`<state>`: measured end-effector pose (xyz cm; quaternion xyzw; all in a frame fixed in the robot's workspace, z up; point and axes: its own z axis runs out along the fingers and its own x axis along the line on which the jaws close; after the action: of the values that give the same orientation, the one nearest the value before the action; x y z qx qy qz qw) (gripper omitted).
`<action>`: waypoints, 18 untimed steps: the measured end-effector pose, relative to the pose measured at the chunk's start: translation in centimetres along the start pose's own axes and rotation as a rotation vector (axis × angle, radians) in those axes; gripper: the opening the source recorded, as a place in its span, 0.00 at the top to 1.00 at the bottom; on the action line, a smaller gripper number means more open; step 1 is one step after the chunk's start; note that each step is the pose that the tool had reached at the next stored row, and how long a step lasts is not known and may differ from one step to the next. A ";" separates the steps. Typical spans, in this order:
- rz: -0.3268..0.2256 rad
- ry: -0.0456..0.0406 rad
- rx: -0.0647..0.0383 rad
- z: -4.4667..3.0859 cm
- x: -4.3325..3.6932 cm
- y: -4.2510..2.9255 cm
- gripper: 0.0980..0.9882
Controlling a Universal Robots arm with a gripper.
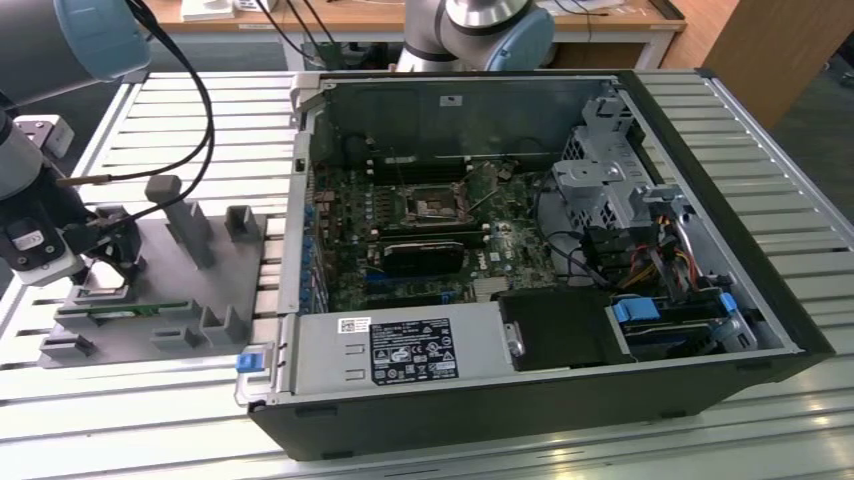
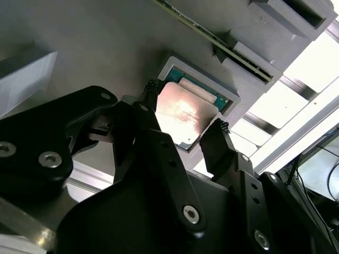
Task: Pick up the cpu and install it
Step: 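Pick up the cpu and move it towards the insertion slot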
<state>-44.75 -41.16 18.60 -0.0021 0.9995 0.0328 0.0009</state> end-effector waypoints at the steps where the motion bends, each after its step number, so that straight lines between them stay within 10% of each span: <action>1: 0.000 -0.0002 0.000 0.00 0.00 0.00 0.44; 18: 0.000 -0.0003 0.000 -0.72 0.01 0.05 0.52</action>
<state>-44.76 -41.16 19.33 -0.0020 0.9995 0.0329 0.0011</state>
